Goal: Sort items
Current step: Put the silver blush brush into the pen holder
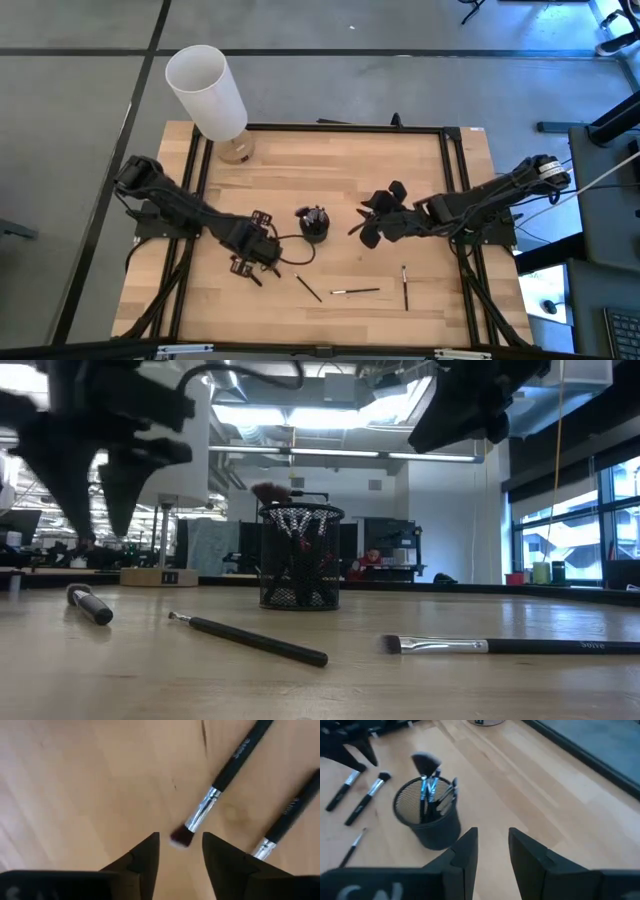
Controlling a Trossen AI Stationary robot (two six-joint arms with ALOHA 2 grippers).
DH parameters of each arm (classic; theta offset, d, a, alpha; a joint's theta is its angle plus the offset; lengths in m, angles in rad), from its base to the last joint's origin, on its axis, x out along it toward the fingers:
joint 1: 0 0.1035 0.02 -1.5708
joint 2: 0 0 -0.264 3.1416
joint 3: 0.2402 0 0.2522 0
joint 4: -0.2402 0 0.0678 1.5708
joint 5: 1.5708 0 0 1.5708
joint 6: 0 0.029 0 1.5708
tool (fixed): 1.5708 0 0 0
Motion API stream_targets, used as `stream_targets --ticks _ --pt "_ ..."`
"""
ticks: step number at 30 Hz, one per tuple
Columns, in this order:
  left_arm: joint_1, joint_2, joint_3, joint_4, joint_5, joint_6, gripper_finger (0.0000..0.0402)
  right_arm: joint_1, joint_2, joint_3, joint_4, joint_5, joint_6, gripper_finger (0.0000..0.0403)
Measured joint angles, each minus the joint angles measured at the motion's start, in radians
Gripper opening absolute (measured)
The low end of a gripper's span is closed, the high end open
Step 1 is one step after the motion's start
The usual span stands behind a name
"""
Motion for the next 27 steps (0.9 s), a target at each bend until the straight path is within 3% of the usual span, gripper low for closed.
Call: stream_targets --ticks 10,18,27 --pt "-0.023 0.0 -0.129 0.086 0.05 -0.026 0.0161 0.072 0.0 0.0 -0.006 -0.007 0.026 0.011" --pt "-0.022 0.0 -0.201 0.158 -0.02 0.034 0.0134 0.072 0.0 0.0 -0.007 0.001 0.027 0.011" --pt "-0.023 0.0 -0.224 0.274 0.005 0.08 0.0092 0.073 0.0 0.0 -0.011 -0.01 0.043 0.011"
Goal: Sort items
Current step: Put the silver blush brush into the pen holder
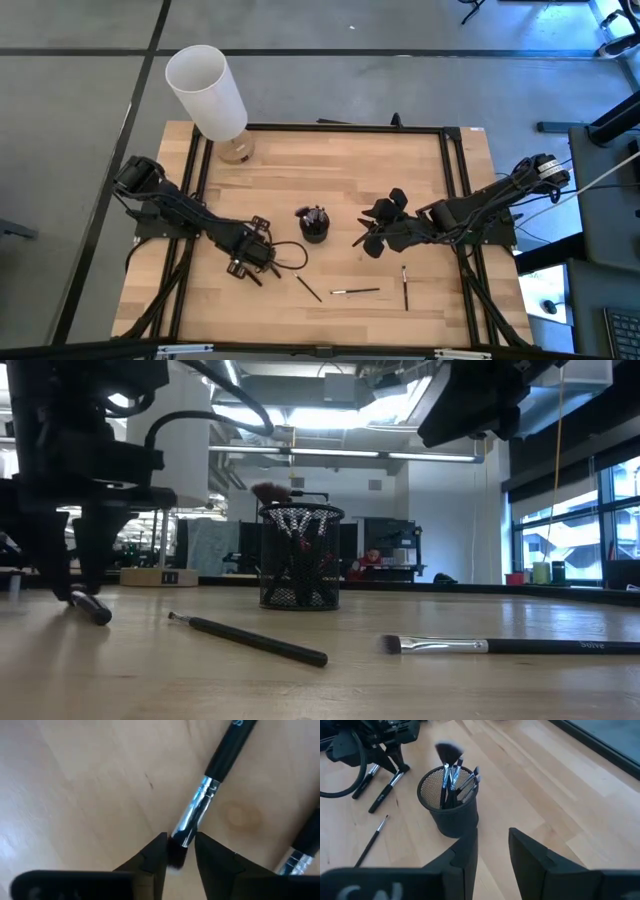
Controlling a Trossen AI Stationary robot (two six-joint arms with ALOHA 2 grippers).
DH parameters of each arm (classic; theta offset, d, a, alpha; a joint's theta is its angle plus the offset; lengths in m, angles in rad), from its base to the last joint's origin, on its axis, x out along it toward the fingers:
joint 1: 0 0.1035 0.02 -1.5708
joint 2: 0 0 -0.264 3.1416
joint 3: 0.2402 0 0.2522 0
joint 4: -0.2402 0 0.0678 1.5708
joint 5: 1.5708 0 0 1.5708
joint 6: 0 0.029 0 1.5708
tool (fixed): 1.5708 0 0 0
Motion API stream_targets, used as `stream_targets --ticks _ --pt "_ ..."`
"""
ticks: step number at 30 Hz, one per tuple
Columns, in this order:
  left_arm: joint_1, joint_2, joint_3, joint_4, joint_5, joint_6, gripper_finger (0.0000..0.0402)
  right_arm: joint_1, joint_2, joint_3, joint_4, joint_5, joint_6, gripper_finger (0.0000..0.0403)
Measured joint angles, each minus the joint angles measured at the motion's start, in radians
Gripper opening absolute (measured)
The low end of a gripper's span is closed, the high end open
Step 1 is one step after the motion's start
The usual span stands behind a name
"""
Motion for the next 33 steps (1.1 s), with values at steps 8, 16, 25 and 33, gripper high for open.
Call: stream_targets --ticks 8,16,25,33 --pt "0.0 -0.001 0.002 -0.083 -0.004 0.023 0.0017 0.001 0.0 0.0 -0.005 -0.006 -0.012 0.011" --pt "-0.001 0.001 0.026 -0.13 -0.044 0.015 0.0002 0.001 0.0 0.0 -0.004 -0.004 -0.055 0.011" --pt "-0.015 0.001 0.289 -0.358 -0.249 0.084 0.0002 -0.001 -0.032 0.0 -0.002 0.033 -0.074 0.011" --pt "0.002 0.0 0.298 -0.369 -0.127 -0.013 0.0015 -0.002 -0.035 0.0 -0.001 0.031 -0.077 0.011"
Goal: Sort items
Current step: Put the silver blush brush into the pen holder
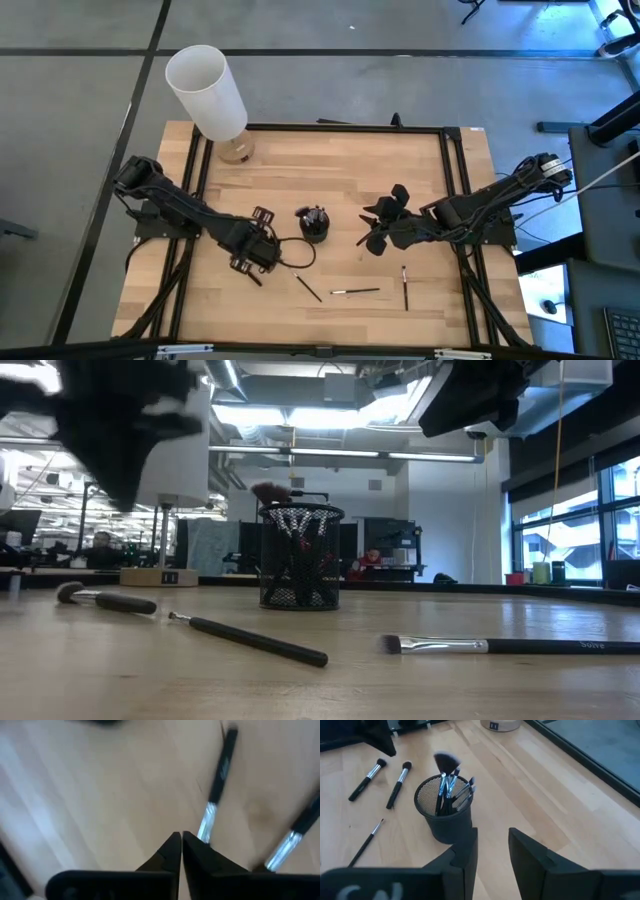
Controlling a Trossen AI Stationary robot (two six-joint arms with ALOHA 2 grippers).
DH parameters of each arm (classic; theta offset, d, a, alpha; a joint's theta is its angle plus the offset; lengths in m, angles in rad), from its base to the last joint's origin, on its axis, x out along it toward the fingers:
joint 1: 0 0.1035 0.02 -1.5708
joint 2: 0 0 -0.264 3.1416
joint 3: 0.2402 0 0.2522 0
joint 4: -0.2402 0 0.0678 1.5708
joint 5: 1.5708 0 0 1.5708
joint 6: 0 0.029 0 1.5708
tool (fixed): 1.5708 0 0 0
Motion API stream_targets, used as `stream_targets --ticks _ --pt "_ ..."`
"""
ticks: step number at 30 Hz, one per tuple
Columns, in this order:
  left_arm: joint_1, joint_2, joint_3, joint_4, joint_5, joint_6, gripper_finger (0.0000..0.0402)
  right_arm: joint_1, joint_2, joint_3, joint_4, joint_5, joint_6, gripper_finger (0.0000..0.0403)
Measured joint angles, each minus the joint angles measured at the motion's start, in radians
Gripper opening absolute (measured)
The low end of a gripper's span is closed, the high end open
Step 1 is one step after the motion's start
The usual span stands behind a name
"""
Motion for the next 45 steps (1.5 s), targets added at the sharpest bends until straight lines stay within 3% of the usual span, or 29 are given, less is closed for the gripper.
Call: stream_targets --ticks 6,13,19,23,32,36,41,45 --pt "-0.002 0.0 -0.156 0.024 0.079 -0.052 0.0082 0.0 0.0 0.0 0.019 0.0 -0.021 0.011" --pt "0.012 0.0 -0.269 0.143 0.09 -0.03 0.0169 0.0 0.0 0.0 0.044 0.0 -0.053 0.011" --pt "0.014 0.0 -0.301 0.281 0.074 -0.016 0.0196 -0.028 0.0 0.0 0.046 -0.001 -0.057 0.011" --pt "0.014 0.001 -0.312 0.296 0.071 -0.017 0.0173 -0.047 0.0 0.0 0.046 -0.022 -0.058 0.011" --pt "0.013 -0.001 -0.342 0.277 0.103 -0.032 0.0056 -0.056 0.0 0.0 0.087 -0.037 -0.105 0.011" --pt "0.014 0.005 -0.32 0.223 0.072 0.005 0.0015 -0.056 0.0 0.0 0.086 -0.037 -0.106 0.011" --pt "-0.011 0.004 -0.187 0.073 -0.101 0.047 0.0014 -0.056 -0.008 0.0 0.084 -0.018 -0.108 0.011" --pt "-0.046 0.003 -0.034 -0.019 -0.382 0.183 0.0019 -0.052 -0.018 0.0 0.086 0.047 -0.108 0.011"
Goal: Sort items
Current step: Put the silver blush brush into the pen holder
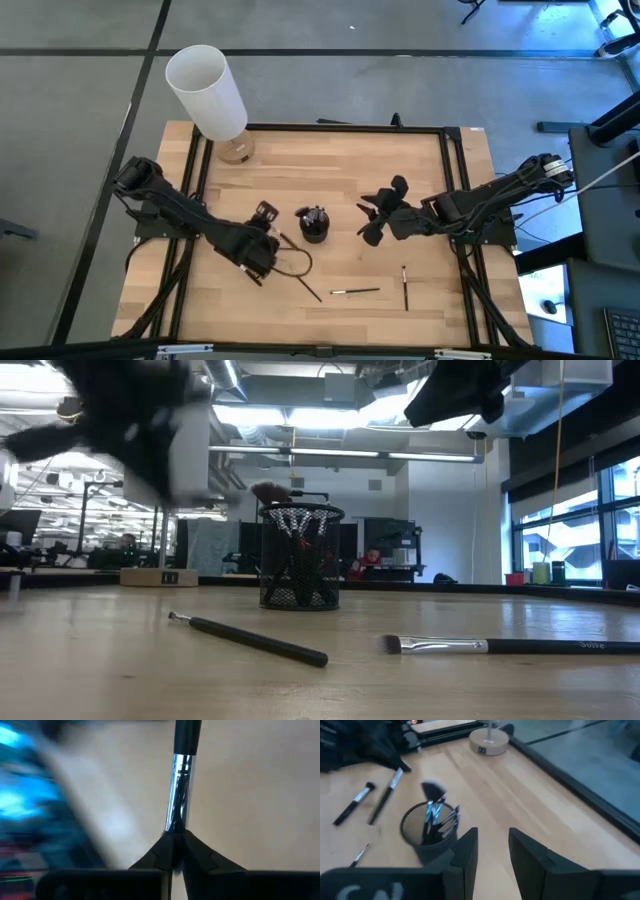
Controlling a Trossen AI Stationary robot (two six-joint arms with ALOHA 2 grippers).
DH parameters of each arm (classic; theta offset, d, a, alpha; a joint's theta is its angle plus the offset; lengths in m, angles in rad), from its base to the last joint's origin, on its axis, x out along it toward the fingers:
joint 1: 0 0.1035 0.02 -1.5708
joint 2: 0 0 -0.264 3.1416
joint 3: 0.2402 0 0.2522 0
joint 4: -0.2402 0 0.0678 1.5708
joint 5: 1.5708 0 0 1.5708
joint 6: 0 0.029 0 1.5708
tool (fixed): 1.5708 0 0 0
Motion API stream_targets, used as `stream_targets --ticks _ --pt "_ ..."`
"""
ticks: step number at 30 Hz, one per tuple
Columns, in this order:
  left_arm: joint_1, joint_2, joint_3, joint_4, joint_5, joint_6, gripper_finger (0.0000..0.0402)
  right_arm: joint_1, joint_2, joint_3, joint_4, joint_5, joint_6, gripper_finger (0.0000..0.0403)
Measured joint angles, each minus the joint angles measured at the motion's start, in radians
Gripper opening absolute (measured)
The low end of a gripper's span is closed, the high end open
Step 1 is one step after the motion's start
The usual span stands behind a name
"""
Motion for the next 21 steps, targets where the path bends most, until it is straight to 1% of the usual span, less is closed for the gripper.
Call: stream_targets --ticks 2,5,6,8,10,11,13,14,21 --pt "-0.016 0.0 0.061 -0.024 -0.182 0.112 0.0017 0.006 0.0 0.0 -0.002 0.026 0.0 0.011" --pt "-0.02 0.0 0.14 0.001 -0.469 0.314 0.0013 0.007 0.0 0.0 -0.002 0.029 0.0 0.011" --pt "-0.018 0.0 0.153 0.014 -0.551 0.387 0.0012 0.007 0.0 0.0 -0.002 0.03 0.0 0.011" --pt "-0.005 0.0 0.164 0.079 -0.683 0.544 0.0012 0.006 0.0 0.0 -0.002 0.031 -0.001 0.011" --pt "0.012 0.0 0.165 0.138 -0.771 0.692 0.0014 0.006 0.0 0.0 -0.002 0.031 -0.001 0.011" --pt "0.021 0.0 0.164 0.16 -0.791 0.75 0.0014 0.006 0.0 0.0 -0.002 0.031 -0.001 0.011" --pt "0.04 0.005 0.159 0.201 -0.781 0.813 0.0014 0.006 0.0 0.0 -0.002 0.031 -0.002 0.011" --pt "0.049 0.012 0.156 0.212 -0.766 0.822 0.0014 0.006 0.0 0.0 -0.002 0.031 -0.002 0.011" --pt "0.08 0.106 0.12 0.202 -0.742 0.878 0.0015 0.006 0.0 0.0 -0.002 0.032 -0.022 0.011"
